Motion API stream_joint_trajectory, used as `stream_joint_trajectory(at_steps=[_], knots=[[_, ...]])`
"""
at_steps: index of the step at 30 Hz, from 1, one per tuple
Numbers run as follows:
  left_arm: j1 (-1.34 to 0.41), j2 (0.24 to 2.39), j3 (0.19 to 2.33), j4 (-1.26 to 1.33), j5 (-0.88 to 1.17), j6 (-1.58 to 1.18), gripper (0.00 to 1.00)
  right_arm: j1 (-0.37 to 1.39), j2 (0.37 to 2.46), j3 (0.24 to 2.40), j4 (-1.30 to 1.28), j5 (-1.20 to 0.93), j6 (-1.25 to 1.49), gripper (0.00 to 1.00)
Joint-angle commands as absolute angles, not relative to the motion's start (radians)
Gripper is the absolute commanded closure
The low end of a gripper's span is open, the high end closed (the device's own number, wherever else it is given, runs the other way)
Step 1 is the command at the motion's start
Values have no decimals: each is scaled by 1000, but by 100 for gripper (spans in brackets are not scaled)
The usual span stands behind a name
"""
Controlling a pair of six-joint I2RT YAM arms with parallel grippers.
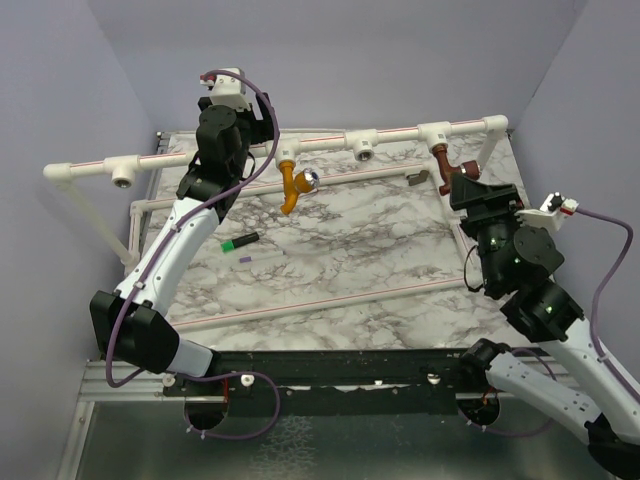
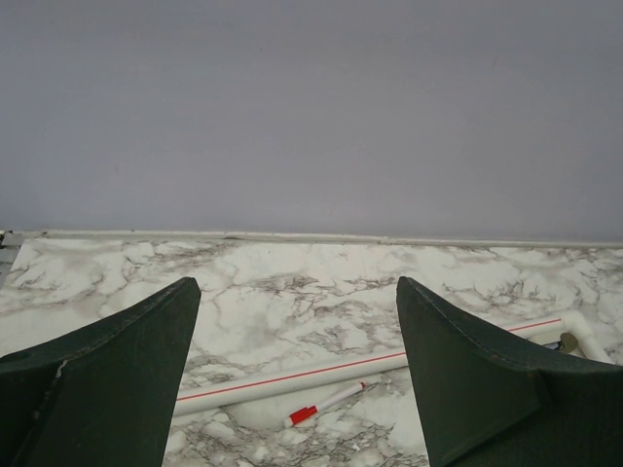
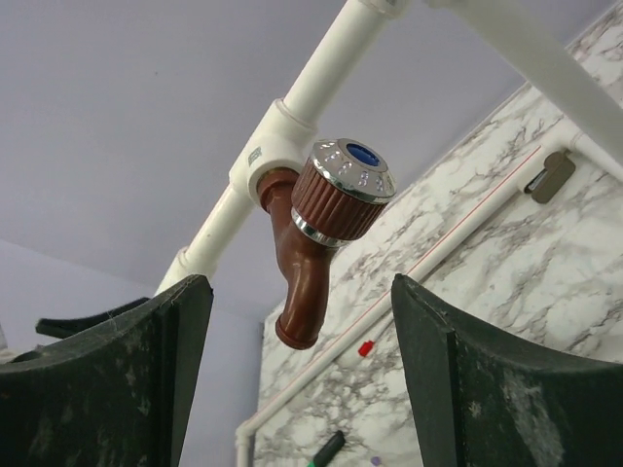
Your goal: Install the water faucets
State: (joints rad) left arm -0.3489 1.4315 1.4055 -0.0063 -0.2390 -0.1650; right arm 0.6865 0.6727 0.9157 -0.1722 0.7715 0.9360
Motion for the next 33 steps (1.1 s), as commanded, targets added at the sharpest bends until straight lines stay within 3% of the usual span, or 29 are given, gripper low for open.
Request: stream_joint_trajectory(at_steps=[1, 14, 23, 33], knots=[[-370, 1506, 1315, -247, -132, -184, 17, 690, 635, 947, -186, 687, 647, 21], [-370, 1506, 1313, -247, -129, -186, 17, 690, 591, 1045, -199, 466, -238, 21], [-371, 1506, 1315, -253, -123, -192, 17, 691, 619, 1188, -539, 193, -850, 21], [-371, 1520, 1322, -259, -114, -195, 17, 690, 677, 1116, -566, 374, -1296, 19]])
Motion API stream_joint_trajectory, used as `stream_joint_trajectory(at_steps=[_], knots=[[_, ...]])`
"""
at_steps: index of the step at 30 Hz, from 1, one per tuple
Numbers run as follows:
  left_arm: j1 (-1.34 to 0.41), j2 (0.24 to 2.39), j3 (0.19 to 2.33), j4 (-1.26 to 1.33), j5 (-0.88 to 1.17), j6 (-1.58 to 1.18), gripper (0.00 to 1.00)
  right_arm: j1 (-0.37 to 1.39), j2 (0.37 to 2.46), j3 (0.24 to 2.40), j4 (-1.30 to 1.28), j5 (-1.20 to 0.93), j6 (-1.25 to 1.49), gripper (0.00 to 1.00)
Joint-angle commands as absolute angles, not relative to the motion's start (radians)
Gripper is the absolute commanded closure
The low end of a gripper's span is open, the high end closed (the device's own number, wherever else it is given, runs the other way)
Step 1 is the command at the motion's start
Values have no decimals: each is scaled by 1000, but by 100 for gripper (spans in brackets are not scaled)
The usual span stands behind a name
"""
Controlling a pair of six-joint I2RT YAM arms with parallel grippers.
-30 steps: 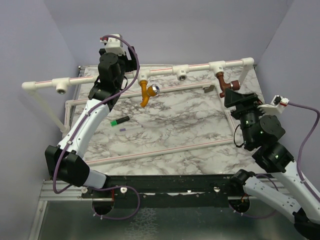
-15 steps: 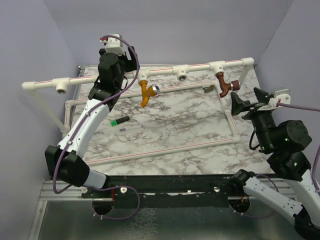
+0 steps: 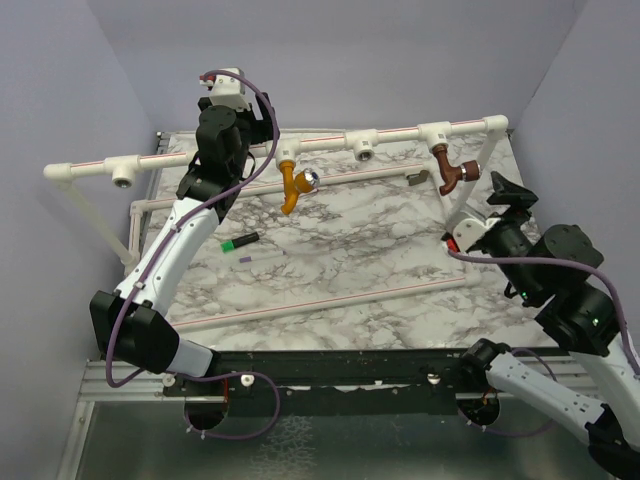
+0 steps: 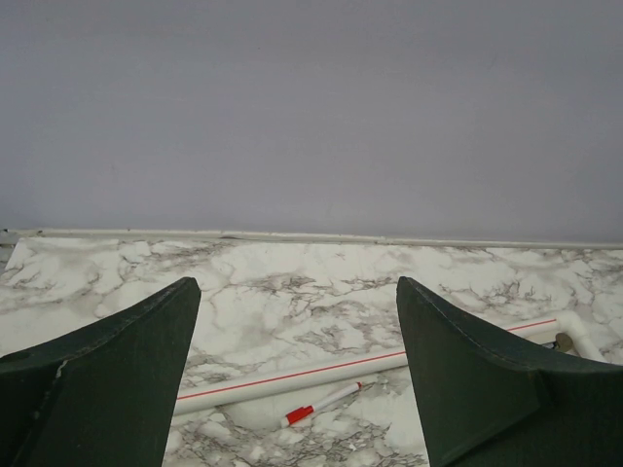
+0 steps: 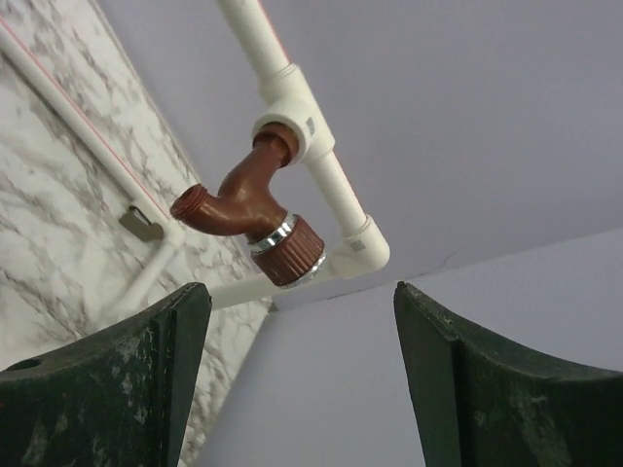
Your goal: Install the water faucets
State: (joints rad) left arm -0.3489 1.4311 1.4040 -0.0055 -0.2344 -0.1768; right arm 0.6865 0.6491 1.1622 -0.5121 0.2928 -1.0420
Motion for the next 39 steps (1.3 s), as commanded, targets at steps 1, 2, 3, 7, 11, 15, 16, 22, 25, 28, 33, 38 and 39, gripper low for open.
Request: stream_joint_trajectory(at_steps=[1, 2, 3, 7, 11, 15, 16, 22, 25, 28, 33, 38, 39], knots=[[-370, 1520, 1322, -260, -112, -195, 17, 690, 684, 1105, -554, 373, -1314, 19], [-370, 1521, 1322, -261, -111, -195, 17, 690, 689, 1095, -536, 371, -1327, 19], [-371, 1520, 1322, -261, -110, -196, 17, 690, 693, 1082, -514, 370, -1343, 19], [-370, 1520, 1322, -261, -108, -195, 17, 690, 715, 1023, -395, 392, -1433, 19], [-370, 1520, 1323, -262, -106, -197, 17, 690, 755, 968, -265, 435, -1516, 18], [-371, 1520, 1324, -262, -103, -198, 17, 690, 793, 927, -111, 471, -1570, 18], [-370, 1520, 1324, -262, -103, -199, 17, 690, 805, 923, -82, 486, -1582, 18], [-371, 1525, 1325, -264, -94, -202, 17, 691, 859, 907, 5, 538, -1608, 24], [-370, 1525, 1325, -264, -92, -204, 17, 690, 873, 889, 46, 562, -1595, 31], [-370, 1527, 1327, -264, -91, -204, 17, 690, 880, 879, 49, 575, -1564, 41], [-370, 1531, 1327, -265, -89, -204, 17, 690, 886, 858, 59, 590, -1516, 65], [-370, 1534, 1328, -267, -89, -204, 17, 690, 883, 857, 70, 577, -1360, 99], [-370, 1534, 1328, -268, -89, -204, 17, 690, 881, 857, 65, 570, -1329, 99]])
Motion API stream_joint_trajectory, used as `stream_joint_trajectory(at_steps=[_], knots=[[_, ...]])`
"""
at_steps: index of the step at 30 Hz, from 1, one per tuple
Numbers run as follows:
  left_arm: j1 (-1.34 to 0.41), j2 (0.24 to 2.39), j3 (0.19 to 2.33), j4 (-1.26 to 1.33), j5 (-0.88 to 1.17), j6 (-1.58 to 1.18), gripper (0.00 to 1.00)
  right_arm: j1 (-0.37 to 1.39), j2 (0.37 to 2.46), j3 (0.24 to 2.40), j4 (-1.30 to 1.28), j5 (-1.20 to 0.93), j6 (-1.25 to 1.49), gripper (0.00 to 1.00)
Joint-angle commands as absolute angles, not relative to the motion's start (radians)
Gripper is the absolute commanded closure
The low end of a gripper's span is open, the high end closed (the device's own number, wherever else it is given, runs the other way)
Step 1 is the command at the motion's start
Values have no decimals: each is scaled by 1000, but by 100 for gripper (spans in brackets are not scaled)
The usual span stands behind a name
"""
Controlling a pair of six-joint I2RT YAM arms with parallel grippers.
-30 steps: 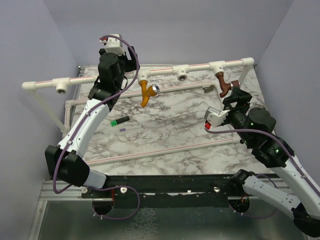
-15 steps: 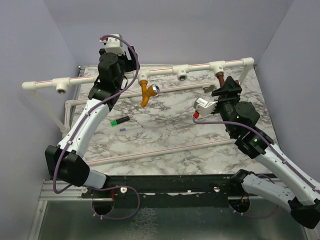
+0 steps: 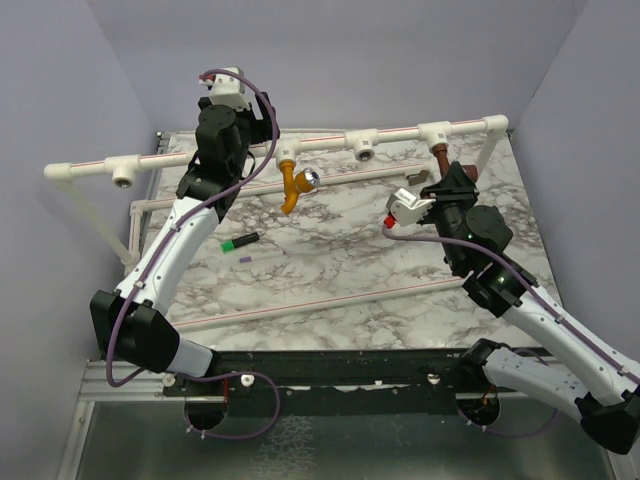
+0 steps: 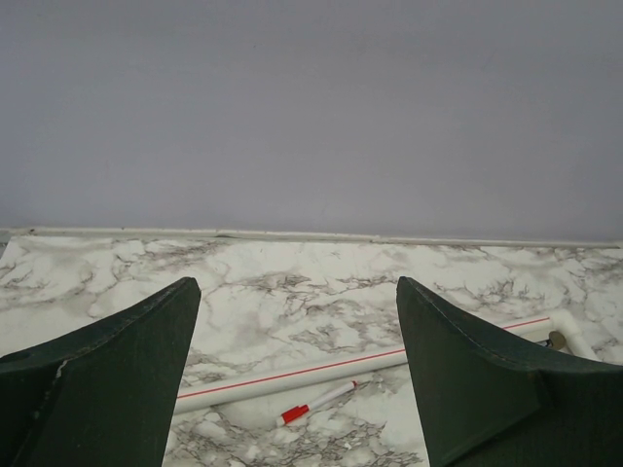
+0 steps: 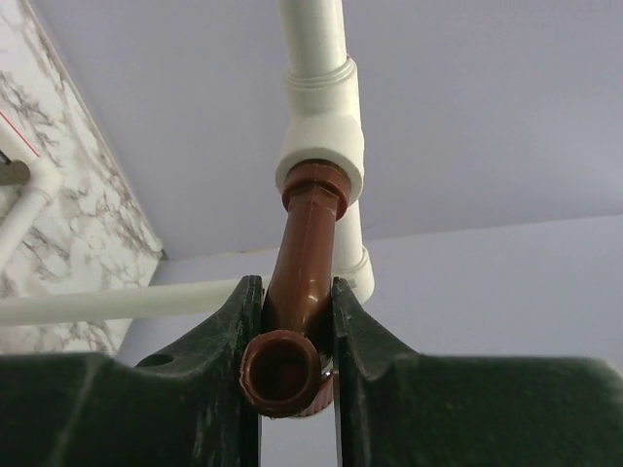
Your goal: Install the water faucets
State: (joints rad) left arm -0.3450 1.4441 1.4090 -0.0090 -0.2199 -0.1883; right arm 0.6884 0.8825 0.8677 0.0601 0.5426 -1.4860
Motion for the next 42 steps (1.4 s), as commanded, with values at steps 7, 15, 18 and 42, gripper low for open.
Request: stream_joint_trajectory(at_steps=[7, 15, 18, 42], knots=[[-370, 1536, 1330, -268, -90, -204, 17, 691, 887, 841, 135, 534, -1020, 99], [-370, 1536, 1330, -270, -91, -205, 17, 690, 885, 836, 221, 571, -531, 99], [-370, 1536, 1330, -270, -91, -204, 17, 690, 878, 832, 236, 581, -346, 99], [-368, 1536, 1330, -270, -80, -209, 17, 690, 805, 834, 167, 716, 691, 99]])
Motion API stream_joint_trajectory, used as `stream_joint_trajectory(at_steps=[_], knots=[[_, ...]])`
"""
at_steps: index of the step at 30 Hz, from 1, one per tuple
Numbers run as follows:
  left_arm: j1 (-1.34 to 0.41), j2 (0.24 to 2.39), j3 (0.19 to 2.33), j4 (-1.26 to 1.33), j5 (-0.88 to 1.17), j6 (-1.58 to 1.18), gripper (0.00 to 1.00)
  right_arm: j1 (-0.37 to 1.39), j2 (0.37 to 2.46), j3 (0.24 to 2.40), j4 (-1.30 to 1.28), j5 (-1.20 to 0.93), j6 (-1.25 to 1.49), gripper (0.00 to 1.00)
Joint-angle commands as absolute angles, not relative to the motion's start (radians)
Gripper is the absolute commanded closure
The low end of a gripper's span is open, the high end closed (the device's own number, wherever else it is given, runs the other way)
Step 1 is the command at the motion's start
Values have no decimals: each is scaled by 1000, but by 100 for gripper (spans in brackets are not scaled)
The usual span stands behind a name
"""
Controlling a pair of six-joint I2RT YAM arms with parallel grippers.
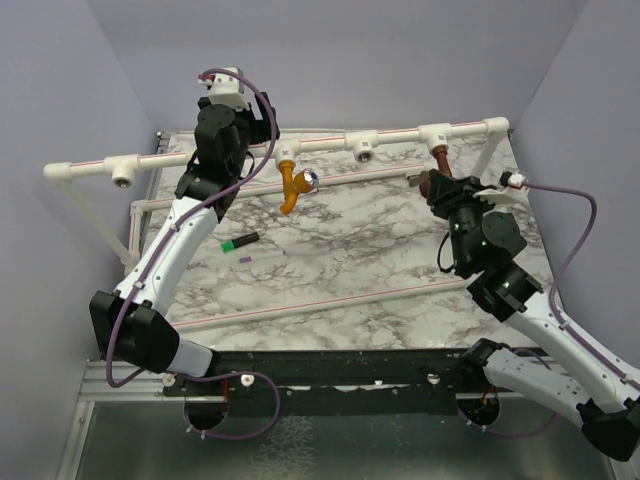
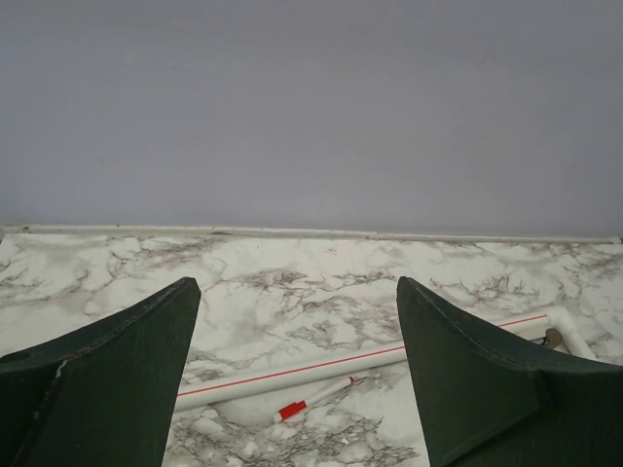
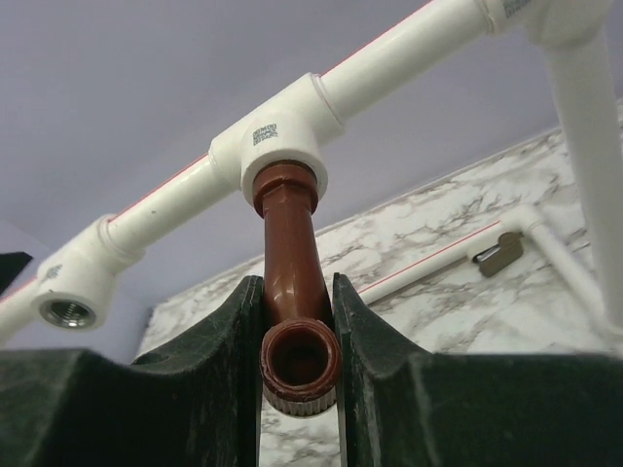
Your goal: Install the water faucets
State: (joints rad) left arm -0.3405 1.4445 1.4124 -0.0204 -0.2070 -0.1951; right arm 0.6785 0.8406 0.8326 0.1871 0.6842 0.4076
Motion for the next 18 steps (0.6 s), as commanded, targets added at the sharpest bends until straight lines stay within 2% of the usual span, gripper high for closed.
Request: stream_joint_trajectory(at_steps=[1, 18], knots=[[-368, 1536, 1330, -270, -80, -208, 17, 690, 805, 836, 158, 716, 733, 99], [-368, 1532, 1328, -268, -89, -204, 17, 690, 775, 757, 55, 763, 1484, 99]])
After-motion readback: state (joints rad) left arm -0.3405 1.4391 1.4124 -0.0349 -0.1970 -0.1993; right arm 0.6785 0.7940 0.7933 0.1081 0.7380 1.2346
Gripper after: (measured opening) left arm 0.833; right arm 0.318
